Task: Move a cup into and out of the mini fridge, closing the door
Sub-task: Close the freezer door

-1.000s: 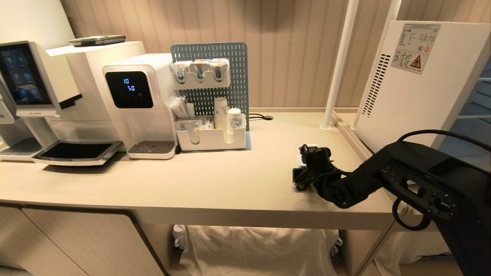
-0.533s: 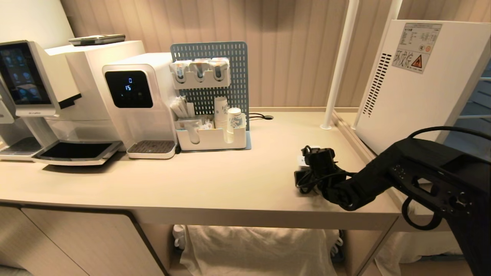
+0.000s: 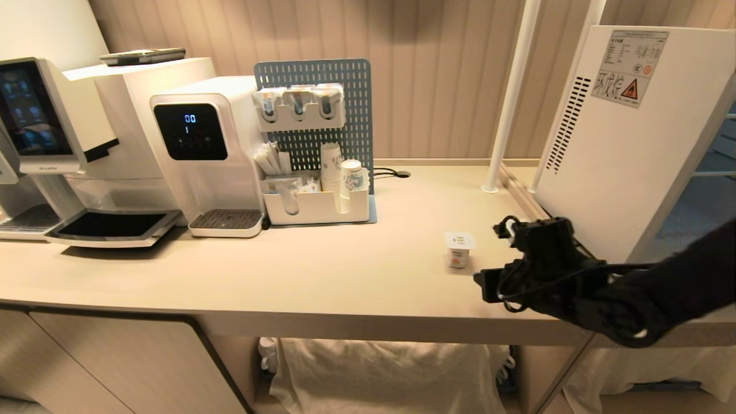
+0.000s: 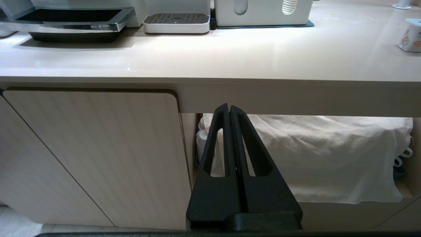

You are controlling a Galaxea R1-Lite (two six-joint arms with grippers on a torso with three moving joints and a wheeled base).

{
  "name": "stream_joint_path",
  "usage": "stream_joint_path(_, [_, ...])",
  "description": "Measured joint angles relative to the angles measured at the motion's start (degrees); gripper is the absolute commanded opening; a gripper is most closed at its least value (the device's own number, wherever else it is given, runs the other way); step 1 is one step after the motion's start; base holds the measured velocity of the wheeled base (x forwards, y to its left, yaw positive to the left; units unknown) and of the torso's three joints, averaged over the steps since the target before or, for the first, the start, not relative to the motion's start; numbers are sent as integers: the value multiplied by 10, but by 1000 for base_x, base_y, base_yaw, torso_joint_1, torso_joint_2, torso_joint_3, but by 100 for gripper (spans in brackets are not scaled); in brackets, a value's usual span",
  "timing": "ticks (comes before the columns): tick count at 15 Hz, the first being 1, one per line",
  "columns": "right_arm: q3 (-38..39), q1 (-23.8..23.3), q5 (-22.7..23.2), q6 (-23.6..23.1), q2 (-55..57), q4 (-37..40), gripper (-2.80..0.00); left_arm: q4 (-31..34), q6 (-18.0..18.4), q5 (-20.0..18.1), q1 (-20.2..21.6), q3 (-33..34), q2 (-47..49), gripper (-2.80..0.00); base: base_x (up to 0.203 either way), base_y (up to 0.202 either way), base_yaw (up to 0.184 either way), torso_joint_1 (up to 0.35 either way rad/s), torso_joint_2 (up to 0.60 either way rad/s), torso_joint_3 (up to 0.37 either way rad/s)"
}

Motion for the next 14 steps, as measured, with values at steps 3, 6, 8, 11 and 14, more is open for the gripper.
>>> stream_joint_path(3, [91,32,3,0,-213,47,-280,0,0,0,0,0,0,-280,0,0,0,0,0,0])
stream_joint_path(6, [123,63,-4,10,-459,187,-280,0,0,0,0,0,0,-280,0,0,0,0,0,0])
stream_joint_path(8, [106,64,-12,37,-608,332,-280,0,0,0,0,0,0,-280,0,0,0,0,0,0])
stream_joint_path(11, [63,-42,18,59,-768,571,-280,0,1,0,0,0,0,-280,0,0,0,0,0,0])
stream_joint_path(14, [29,-208,112,25,-888,723,-280,0,0,0,-1,0,0,-280,0,0,0,0,0,0])
